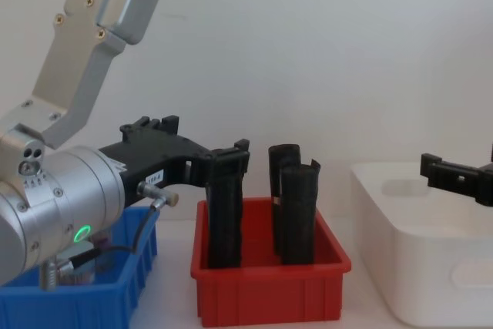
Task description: Pick the cotton swabs from the blue box and place them into the white box.
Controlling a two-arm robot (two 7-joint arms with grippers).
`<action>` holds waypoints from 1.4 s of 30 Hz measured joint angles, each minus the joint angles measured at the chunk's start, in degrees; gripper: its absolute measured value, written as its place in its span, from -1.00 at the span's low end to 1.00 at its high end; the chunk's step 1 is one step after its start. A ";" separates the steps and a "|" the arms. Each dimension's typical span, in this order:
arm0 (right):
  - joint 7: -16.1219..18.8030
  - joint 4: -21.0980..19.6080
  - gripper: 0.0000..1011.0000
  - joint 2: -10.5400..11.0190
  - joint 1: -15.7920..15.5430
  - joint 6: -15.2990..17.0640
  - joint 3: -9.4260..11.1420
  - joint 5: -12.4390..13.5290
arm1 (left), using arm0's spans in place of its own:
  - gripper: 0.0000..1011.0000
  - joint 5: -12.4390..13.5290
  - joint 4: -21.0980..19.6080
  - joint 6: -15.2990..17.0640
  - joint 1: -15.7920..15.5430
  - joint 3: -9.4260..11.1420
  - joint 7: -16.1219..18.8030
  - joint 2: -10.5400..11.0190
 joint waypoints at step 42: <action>0.00 0.00 0.98 0.00 0.00 0.00 0.00 0.00 | 0.99 0.00 0.00 0.00 0.00 0.00 0.00 0.00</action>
